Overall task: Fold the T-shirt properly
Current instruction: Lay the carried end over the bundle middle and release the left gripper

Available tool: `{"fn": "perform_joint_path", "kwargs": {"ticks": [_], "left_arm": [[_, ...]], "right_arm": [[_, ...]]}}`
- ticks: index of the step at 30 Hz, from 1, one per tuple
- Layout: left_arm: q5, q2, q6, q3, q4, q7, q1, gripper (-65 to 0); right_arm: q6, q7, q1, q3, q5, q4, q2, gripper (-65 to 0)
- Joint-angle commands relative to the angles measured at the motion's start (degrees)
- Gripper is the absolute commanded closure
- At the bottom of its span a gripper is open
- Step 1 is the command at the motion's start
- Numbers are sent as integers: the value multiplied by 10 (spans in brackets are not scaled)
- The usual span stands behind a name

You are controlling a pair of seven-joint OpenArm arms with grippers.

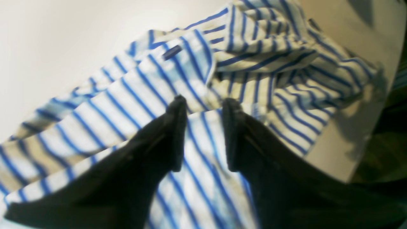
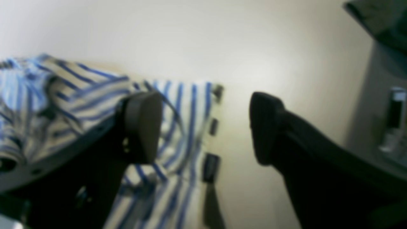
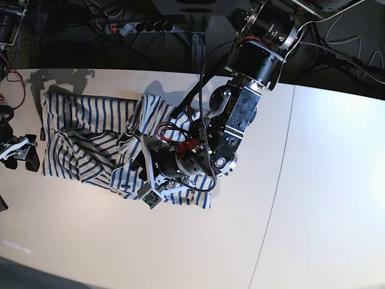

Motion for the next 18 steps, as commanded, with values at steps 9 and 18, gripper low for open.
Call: {"fn": "perform_joint_path", "kwargs": {"ticks": [9,18], "left_arm": [[-3,-22,-12,-2,10,14,-9,-251],[-3,-22,-12,-2,10,7,-9,-251]], "right_arm": [[39,2,6,6,100,-159,33,-437],[53,-37,6,2,167,-215,31,-437]]}}
